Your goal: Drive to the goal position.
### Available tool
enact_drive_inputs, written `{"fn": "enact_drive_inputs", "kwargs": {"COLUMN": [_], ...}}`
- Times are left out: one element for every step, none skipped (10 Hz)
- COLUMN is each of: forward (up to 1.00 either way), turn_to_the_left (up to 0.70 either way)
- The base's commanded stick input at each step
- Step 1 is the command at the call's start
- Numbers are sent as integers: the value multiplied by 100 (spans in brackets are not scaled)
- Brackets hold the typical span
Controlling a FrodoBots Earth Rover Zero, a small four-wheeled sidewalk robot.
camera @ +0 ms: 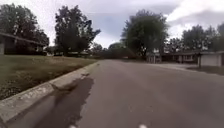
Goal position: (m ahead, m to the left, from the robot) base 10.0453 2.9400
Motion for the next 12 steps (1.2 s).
{"fn": "enact_drive_inputs", "kwargs": {"forward": [70, 70, 70, 70, 70, 70, 70, 70, 70, 70, 70, 70], "turn_to_the_left": [0, -8, -35, -30, 0, 0, 0, 0, 0, 0, 0, 0]}}
